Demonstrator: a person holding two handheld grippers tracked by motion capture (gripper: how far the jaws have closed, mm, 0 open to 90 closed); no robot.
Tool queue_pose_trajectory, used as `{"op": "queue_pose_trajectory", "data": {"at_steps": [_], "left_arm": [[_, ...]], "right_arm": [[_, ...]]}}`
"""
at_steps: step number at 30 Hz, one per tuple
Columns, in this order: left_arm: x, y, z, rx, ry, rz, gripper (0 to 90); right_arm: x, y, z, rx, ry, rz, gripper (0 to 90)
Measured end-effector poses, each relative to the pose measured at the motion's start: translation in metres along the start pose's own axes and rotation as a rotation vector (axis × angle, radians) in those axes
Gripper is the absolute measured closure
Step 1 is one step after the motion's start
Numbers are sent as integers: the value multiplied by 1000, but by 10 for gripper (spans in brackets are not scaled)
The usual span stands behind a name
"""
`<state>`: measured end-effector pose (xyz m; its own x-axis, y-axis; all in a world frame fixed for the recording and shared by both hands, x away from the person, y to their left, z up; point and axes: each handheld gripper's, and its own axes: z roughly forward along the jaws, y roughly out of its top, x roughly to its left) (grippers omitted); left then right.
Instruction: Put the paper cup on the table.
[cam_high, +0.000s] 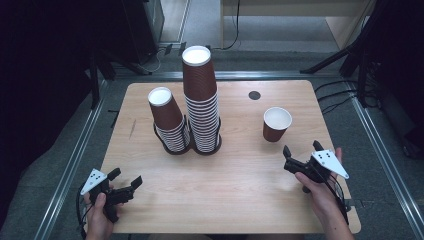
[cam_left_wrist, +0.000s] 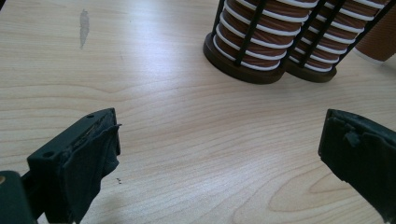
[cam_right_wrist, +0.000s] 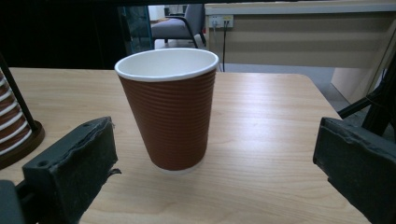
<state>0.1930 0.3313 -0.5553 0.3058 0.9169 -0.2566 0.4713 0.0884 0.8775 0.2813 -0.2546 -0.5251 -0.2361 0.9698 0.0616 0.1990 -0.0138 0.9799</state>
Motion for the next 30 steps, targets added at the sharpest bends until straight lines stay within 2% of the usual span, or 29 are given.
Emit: {"op": "queue_pose_trajectory", "data": {"at_steps": [12, 30], "left_arm": [[0, 0, 0, 0, 0, -1, 0], [0, 0, 0, 1, 7, 0, 0]], "right_arm": [[-21, -13, -21, 11, -34, -1, 0], [-41, -25, -49, 22, -70, 3, 0]]}}
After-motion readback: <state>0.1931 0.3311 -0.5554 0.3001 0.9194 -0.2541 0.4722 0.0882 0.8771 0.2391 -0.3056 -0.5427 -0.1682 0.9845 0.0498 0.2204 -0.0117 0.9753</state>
